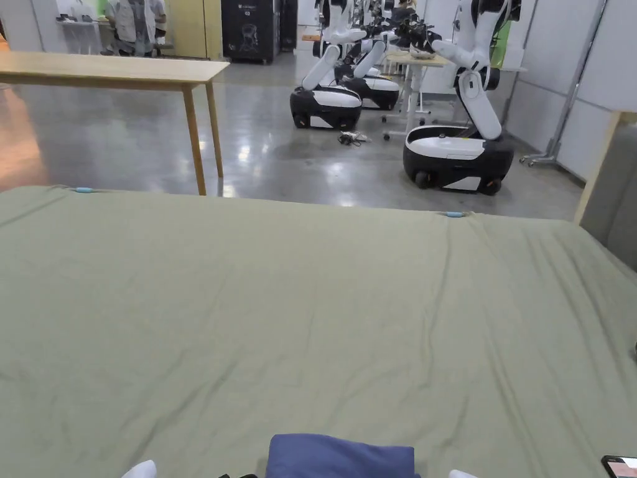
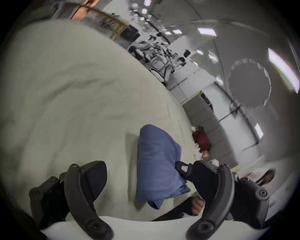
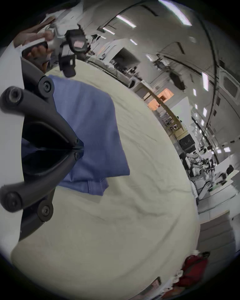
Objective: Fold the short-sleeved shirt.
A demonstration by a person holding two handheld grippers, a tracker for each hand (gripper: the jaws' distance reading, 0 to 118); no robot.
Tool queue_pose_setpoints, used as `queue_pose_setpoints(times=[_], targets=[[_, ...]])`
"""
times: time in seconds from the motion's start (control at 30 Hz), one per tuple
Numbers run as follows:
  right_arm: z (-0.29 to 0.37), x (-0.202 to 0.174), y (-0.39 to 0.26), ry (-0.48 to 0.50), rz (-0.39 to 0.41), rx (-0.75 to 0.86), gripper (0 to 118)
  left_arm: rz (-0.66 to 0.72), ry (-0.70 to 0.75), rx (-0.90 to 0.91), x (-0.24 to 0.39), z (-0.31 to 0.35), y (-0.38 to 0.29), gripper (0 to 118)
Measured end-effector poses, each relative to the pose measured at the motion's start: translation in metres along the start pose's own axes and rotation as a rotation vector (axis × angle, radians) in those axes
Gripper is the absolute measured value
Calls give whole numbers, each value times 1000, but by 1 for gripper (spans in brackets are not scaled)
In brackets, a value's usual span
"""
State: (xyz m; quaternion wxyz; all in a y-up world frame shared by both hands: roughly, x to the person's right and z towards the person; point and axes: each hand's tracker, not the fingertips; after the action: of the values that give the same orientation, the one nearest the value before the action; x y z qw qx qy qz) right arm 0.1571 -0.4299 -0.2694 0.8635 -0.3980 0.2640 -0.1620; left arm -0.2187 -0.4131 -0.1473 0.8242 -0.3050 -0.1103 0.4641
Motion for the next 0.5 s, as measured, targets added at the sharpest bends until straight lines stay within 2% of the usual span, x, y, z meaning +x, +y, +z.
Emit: queue_pose_setpoints(times=[0.07,0.13,0.17,0.2,0.23,0.27,0.33,0.37,0.4,0.47,0.5], targets=[[1,-3,3,-20,46,-8,6,154,-161,-88,-20,-28,-3,108],[0,-5,5,-25,51,-9,6,288,-286,-174,-34,-64,-15,104],[3,-10,6,-27,52,-8,6,289,-360,-160,-33,-76,-22,102],[3,-11,6,-29,51,-7,6,263,-376,-136,-29,-85,-24,94],[4,-12,6,-32,52,-3,6,242,-327,-140,-24,-96,-24,51],[4,-13,6,-36,53,1,6,214,-224,-144,-19,-99,-22,24],[7,-15,6,-41,57,10,6,210,-10,-146,-16,-103,-24,24],[7,-17,7,-43,58,10,6,227,-105,-160,13,-93,-23,24],[9,-19,7,-49,60,12,6,221,-114,-152,21,-86,-21,24],[12,-25,8,-51,69,22,6,85,-29,-173,41,-68,-13,24],[13,-30,9,-50,73,28,6,58,-13,-169,-1,-65,3,24]])
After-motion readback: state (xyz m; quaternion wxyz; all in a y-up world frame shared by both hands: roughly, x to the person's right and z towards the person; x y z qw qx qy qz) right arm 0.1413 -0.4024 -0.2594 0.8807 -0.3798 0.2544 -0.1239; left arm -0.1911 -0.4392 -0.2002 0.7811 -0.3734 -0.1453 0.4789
